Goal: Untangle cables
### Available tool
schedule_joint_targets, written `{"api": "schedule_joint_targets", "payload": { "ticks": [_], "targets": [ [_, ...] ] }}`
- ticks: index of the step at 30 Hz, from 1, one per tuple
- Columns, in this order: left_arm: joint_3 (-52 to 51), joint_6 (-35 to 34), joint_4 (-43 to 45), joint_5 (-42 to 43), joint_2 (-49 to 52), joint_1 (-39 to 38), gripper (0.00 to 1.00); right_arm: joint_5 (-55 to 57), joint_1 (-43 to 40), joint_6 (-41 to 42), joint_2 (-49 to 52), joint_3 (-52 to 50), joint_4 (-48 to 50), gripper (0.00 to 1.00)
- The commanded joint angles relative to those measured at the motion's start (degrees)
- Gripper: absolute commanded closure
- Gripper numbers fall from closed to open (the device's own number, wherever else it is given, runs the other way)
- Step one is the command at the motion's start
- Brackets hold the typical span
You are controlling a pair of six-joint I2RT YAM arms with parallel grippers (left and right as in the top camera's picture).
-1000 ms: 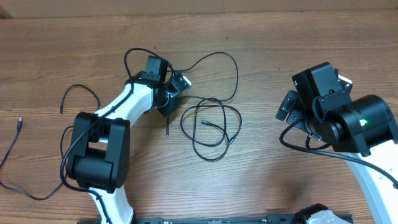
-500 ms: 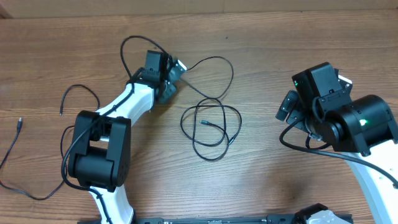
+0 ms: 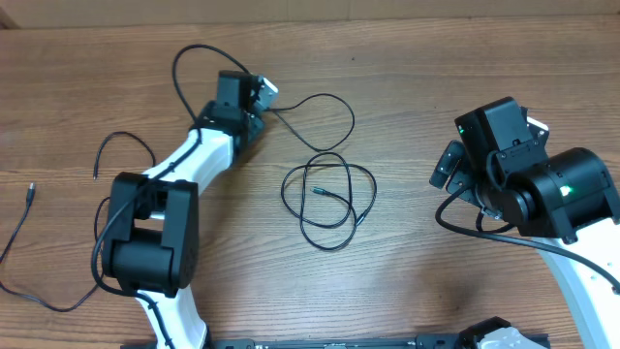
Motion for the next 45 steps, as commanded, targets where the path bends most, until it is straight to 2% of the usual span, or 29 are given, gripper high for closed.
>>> {"api": "schedule_joint_targets", "payload": {
  "ticks": [1, 5, 14, 18, 20, 21, 23, 31, 36, 41, 45],
  "targets": [
    [0.85, -2.4, 0.09, 5.2, 0.48, 3.17, 0.82, 0.07, -0.11, 0.0, -0.2, -0.11, 0.26, 0.0],
    [0.85, -2.62, -0.7, 12.85, 0.5, 5.49, 0.78, 0.09, -0.13, 0.0, -0.2, -0.11, 0.26, 0.0],
    [0.81, -2.58, -0.74, 13.88, 0.87, 6.58, 0.61, 0.09, -0.13, 0.0, -0.2, -0.11, 0.24, 0.0],
    [0.81, -2.56, -0.59, 13.9, 2.01, 6.58, 0.5, 0.09, -0.11, 0.0, -0.2, -0.11, 0.26, 0.0],
    [0.81, -2.49, -0.24, 13.86, 3.1, 6.58, 0.34, 0.07, -0.11, 0.0, -0.2, -0.11, 0.24, 0.0],
    [0.81, -2.23, -0.09, 13.86, 3.39, 6.58, 0.2, 0.07, -0.11, 0.0, -0.2, -0.11, 0.24, 0.0],
    [0.81, -0.83, 0.81, 13.86, 4.35, 6.58, 0.0, 0.09, -0.13, 0.0, -0.2, -0.11, 0.26, 0.0],
    [0.81, 0.09, 4.7, 13.86, 7.41, 6.62, 0.0, 0.07, -0.11, 0.0, -0.2, -0.11, 0.24, 0.0],
    [0.81, 0.79, 4.79, 14.53, 9.94, 6.62, 0.23, 0.09, -0.11, 0.0, -0.2, -0.11, 0.26, 0.0],
    [0.81, -2.89, 3.65, 18.69, 10.71, 7.08, 0.24, 0.07, -0.13, 0.0, -0.2, -0.11, 0.24, 0.0],
    [0.81, -8.98, 3.5, 21.59, 10.73, 8.79, 0.26, 0.07, -0.11, 0.0, -0.2, -0.11, 0.26, 0.0]
  ]
}}
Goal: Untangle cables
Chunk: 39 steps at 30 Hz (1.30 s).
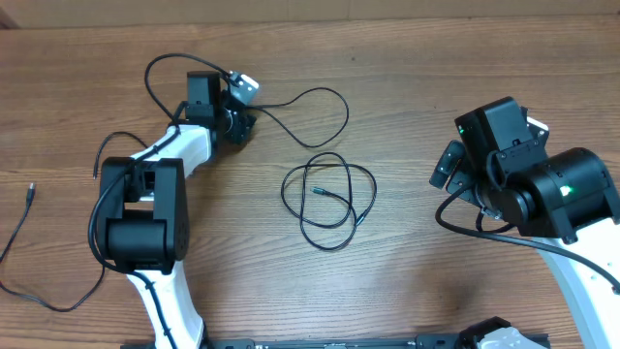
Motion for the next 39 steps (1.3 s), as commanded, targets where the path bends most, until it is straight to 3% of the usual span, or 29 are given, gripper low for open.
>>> {"api": "schedule_joint_targets", "payload": {
  "ticks": [1, 4, 6, 10, 15, 20, 24, 36, 39],
  "targets": [
    [-1.01, -7.02, -1.53, 3.74, 3.69, 2.01, 0.27, 0.09, -0.11, 0.0, -0.2, -0.11, 0.22, 0.0],
    [-1.01, -12.37, -1.77, 7.78, 3.8, 4.2, 0.19, 0.09, -0.11, 0.0, -0.2, -0.11, 0.2, 0.0],
    [-1.01, -12.96, -2.27, 10.03, 3.8, 5.25, 0.19, 0.07, -0.11, 0.0, -0.2, -0.11, 0.2, 0.0],
    [-1.03, -11.28, -3.67, 10.34, 3.8, 6.05, 0.4, 0.09, -0.11, 0.0, -0.2, -0.11, 0.2, 0.0],
    [-1.03, -7.08, -5.95, 10.08, 3.8, 5.03, 0.46, 0.09, -0.11, 0.0, -0.2, -0.11, 0.22, 0.0],
    [-1.03, -7.06, -6.23, 10.01, 3.8, 5.11, 0.82, 0.07, -0.11, 0.0, -0.17, -0.11, 0.22, 0.0],
    [-1.03, -14.91, -5.75, 4.46, 3.8, 5.14, 0.96, 0.09, -0.13, 0.0, -0.2, -0.11, 0.22, 0.0],
    [4.5, -37.59, 1.68, -4.92, 3.8, 8.59, 0.96, 0.07, -0.11, 0.0, -0.2, -0.11, 0.22, 0.0],
    [8.92, -48.48, 1.68, -6.6, 3.8, 12.15, 0.96, 0.07, -0.11, 0.0, -0.2, -0.11, 0.22, 0.0]
  ]
}}
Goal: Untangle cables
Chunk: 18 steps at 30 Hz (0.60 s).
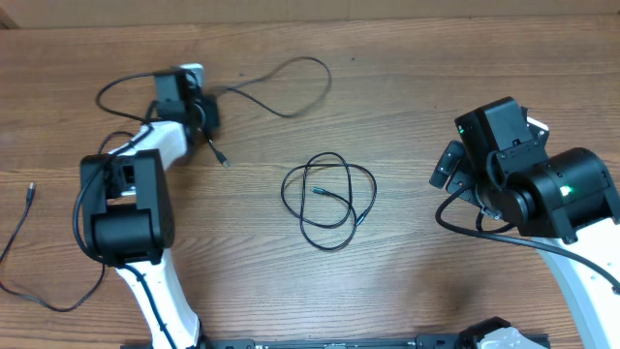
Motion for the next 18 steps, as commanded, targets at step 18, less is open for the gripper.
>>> {"api": "schedule_joint_targets", "payload": {
  "ticks": [18],
  "targets": [
    [17.27, -24.35, -4.2, -9.94, 0.76, 25.66, 0.96, 0.09, -0.11, 0.0, -0.2, -0.11, 0.2, 0.0]
  ]
}}
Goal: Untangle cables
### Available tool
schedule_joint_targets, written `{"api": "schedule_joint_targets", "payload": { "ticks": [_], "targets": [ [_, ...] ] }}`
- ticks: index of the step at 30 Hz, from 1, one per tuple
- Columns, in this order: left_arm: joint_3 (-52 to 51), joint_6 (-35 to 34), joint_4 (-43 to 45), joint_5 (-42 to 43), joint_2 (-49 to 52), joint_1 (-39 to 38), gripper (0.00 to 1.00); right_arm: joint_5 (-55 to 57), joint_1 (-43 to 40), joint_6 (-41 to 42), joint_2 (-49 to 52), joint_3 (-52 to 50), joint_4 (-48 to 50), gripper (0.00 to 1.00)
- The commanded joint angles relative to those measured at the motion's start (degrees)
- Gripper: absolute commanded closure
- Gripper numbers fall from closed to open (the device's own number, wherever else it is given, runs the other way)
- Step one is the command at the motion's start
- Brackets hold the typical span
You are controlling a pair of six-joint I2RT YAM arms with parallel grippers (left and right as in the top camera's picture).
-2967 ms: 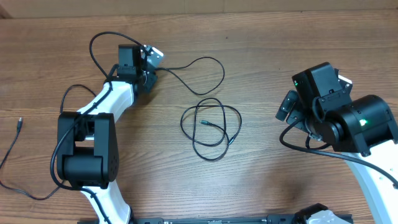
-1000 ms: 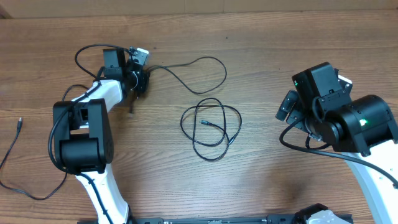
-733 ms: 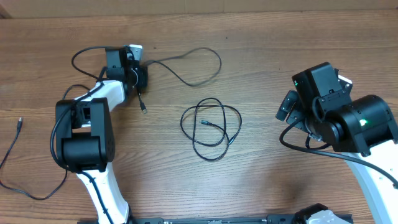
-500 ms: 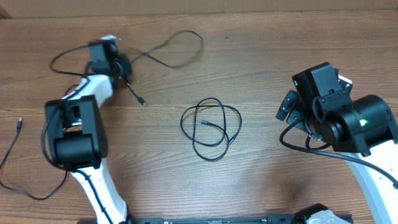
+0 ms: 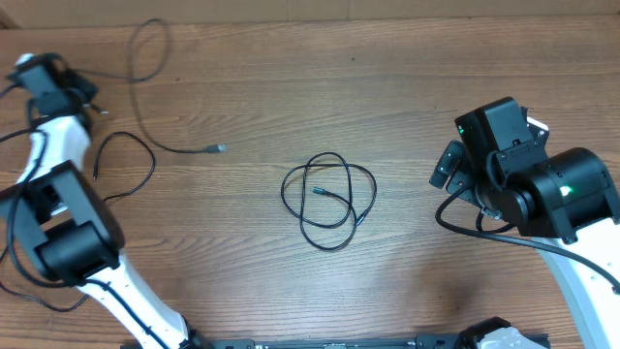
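Note:
A black cable point(image 5: 327, 202) lies coiled in loose overlapping loops at the middle of the table, both its ends inside the coil. A second black cable point(image 5: 139, 109) runs from my left gripper point(image 5: 60, 85) at the far left back corner, loops up near the table's back edge, then trails down to its plug point(image 5: 219, 147), well left of the coil. The left gripper appears shut on that cable's end. My right gripper point(image 5: 448, 165) hangs to the right of the coil, apart from it; its fingers are too dark to read.
The left arm point(image 5: 58, 223) stretches along the table's left side, its own thin lead point(image 5: 131, 145) arching beside it. Another thin cable point(image 5: 29, 296) lies at the front left, partly under the arm. The bulky right arm point(image 5: 552, 194) fills the right side.
My left gripper has moved from the back of the table to the far left back corner, taking its cable along. The cable's loop and plug lie farther left. The coil and right arm are unchanged.
First my left gripper held a cable end just left of the coil, its length reaching the coil's top. Then it was farther left with the cable drawn off the coil. Now the two cables lie well apart. The right arm never moved.

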Motion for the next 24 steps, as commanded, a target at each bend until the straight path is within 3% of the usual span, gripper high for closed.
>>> {"api": "schedule_joint_targets", "payload": {
  "ticks": [1, 8, 11, 15, 24],
  "targets": [
    [2.86, -0.72, -2.05, -1.4, 0.44, 3.41, 0.96, 0.11, -0.11, 0.0, -0.2, -0.11, 0.24, 0.0],
    [2.84, -0.76, -6.43, -3.15, 0.5, 5.07, 0.96, 0.11, -0.11, 0.0, -0.2, -0.11, 0.22, 0.0],
    [2.84, -0.79, -5.75, -3.04, 0.5, 4.24, 0.87, 0.13, -0.11, 0.0, -0.2, -0.11, 0.24, 0.0],
    [2.84, -1.36, -4.42, -3.1, 0.5, 2.25, 0.96, 0.11, -0.11, 0.0, -0.2, -0.11, 0.24, 0.0],
    [2.84, -2.29, 3.41, -3.26, 2.23, -4.17, 0.96, 0.11, -0.11, 0.0, -0.2, -0.11, 0.22, 0.0]
  ]
}}
